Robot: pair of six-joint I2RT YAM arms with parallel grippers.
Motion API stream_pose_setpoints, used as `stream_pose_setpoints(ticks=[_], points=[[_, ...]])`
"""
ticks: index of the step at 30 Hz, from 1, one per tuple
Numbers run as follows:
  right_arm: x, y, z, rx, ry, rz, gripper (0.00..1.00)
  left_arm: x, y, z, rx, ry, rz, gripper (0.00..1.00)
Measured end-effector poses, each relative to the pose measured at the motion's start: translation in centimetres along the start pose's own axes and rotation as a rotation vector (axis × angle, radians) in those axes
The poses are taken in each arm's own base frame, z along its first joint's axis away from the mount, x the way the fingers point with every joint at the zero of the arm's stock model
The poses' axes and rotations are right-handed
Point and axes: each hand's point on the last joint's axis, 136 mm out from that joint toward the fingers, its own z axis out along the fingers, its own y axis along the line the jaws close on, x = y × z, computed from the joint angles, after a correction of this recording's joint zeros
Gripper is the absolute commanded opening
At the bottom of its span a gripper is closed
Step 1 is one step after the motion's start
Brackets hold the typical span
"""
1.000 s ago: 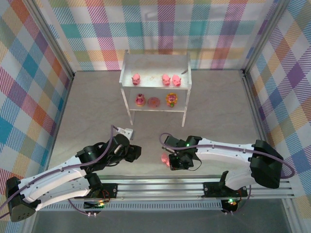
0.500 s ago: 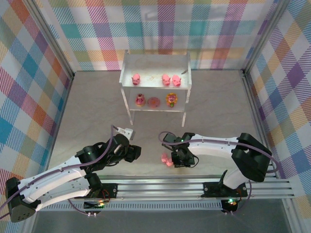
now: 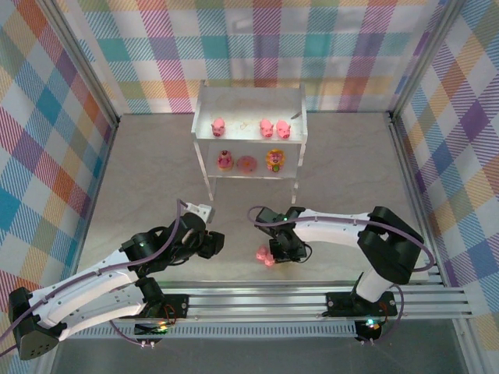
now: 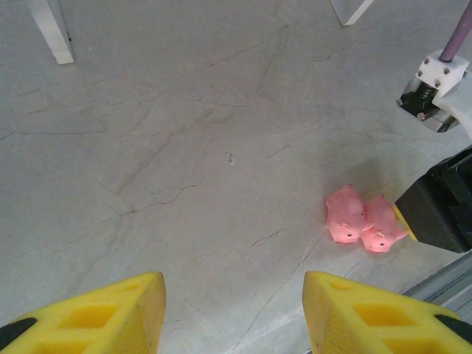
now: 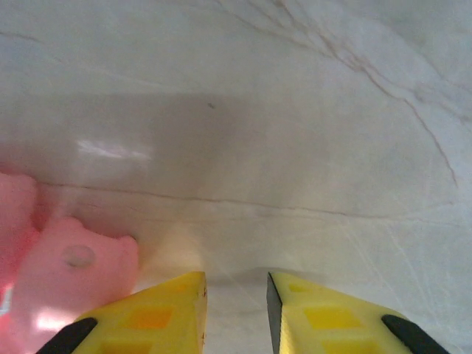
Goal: Place and organize the plastic toys onto the shelf
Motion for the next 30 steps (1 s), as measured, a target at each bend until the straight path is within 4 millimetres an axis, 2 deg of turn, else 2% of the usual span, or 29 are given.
stream_pose_setpoints(ticks=[9, 16, 20, 22, 26, 30], points=[[-2.0, 1.6, -0.5, -0.022, -0.039, -0.041, 0.33, 0.2, 0.5, -0.1, -0.01, 0.01, -0.007, 0.52], [-3.0, 1.8, -2.5, -0.04, -0.101, -0.053, 0.36, 0.1, 0.6, -0.3, -0.009, 0.005, -0.011, 0.53], [-2.7, 2.1, -5.1, -0.1, -0.149, -0.057, 0.42, 0.1, 0.6, -0.3, -0.01, 0.006, -0.008, 0.53], [-2.0, 2.7, -5.7, -0.127, -0.151, -0.073, 0.45, 0.1, 0.6, -0.3, -0.01, 0.006, -0.008, 0.53], [-0.1, 4.0, -5.1, -0.137, -0.1, -0.119, 0.5, 0.0, 0.6, -0.4, -0.01, 0.004, -0.009, 0.53], [1.0, 4.6, -4.3, -0.135, -0.061, -0.131, 0.51, -0.1, 0.6, -0.6, -0.014, 0.004, -0.008, 0.53]])
